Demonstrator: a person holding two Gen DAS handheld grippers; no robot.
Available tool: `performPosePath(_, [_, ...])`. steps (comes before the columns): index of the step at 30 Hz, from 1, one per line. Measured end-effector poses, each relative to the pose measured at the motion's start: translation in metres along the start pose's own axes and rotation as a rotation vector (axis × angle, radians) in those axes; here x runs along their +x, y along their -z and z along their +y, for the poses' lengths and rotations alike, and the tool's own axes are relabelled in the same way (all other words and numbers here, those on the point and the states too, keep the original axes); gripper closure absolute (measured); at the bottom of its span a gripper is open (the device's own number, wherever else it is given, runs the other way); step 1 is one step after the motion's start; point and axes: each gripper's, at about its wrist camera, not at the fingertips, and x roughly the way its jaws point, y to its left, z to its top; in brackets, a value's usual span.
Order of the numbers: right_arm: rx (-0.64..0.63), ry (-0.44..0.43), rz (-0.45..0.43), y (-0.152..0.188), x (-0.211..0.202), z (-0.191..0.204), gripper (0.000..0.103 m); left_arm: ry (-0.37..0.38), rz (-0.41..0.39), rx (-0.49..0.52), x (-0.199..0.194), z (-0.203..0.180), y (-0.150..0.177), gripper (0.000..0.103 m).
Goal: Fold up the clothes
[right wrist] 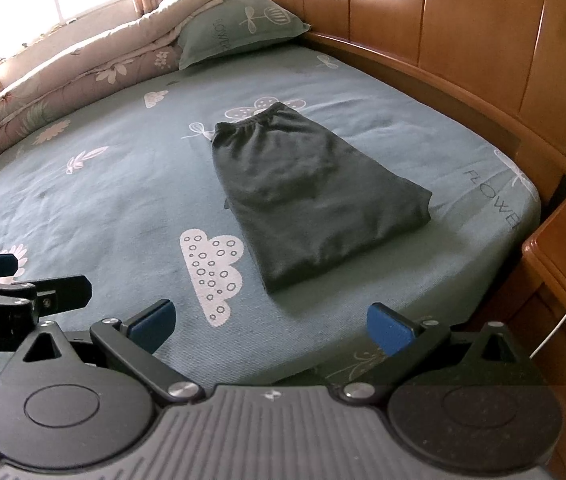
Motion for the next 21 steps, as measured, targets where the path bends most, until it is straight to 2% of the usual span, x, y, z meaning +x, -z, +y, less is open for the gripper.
performPosePath(21, [0.0, -0.001, 0.002, -0.0005, 0.0008, -0.0019, 0.0, 0.008, -0.009, 0.019, -0.0019, -0.0045, -0.0001, 0.001])
